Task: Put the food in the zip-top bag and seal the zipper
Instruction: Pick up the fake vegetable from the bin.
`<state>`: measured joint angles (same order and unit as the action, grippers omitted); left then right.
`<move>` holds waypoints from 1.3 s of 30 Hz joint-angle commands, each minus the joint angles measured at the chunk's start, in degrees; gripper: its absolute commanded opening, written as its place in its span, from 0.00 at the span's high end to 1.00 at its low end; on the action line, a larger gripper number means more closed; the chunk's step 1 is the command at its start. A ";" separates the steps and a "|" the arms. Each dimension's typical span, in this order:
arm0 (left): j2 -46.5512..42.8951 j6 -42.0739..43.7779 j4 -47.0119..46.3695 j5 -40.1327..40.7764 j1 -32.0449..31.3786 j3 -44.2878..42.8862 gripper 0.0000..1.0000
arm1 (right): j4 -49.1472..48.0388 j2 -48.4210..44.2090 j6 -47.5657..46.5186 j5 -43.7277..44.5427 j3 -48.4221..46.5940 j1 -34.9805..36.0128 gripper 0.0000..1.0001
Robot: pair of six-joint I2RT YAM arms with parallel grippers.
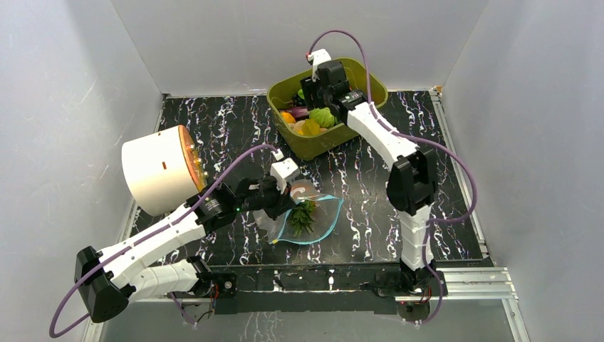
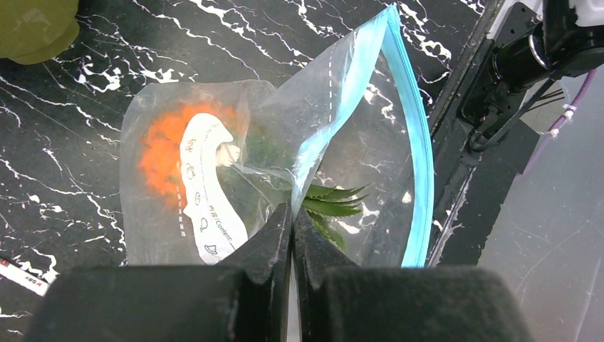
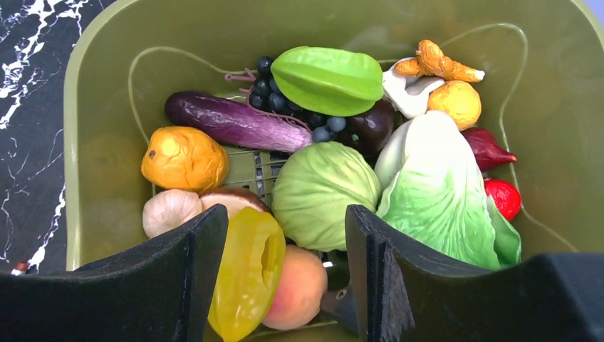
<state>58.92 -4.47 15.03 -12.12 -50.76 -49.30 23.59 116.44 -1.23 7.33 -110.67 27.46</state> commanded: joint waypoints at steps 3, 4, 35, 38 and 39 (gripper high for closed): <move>-0.61 1.52 0.67 -3.13 -0.06 -1.97 1.00 | 10.44 7.70 -1.30 0.24 -13.94 -0.75 0.38; -0.77 1.51 0.75 -3.11 -0.11 -1.88 1.00 | 10.99 8.56 -1.45 0.95 -14.56 -0.76 0.38; -0.59 2.62 0.88 -1.03 -0.05 -1.37 1.00 | 3.94 15.83 -6.76 -1.69 -18.88 -3.56 0.73; -0.76 2.62 0.75 -0.82 -0.06 -1.25 1.00 | 3.17 14.24 -7.01 -1.45 -18.20 -3.56 0.78; -0.88 2.50 0.67 -0.73 -0.08 -1.16 1.00 | 2.87 13.68 -7.03 -1.18 -17.87 -3.60 0.80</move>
<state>58.74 -2.52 15.53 -13.28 -50.76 -49.30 33.04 136.33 -7.55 4.95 -128.44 24.21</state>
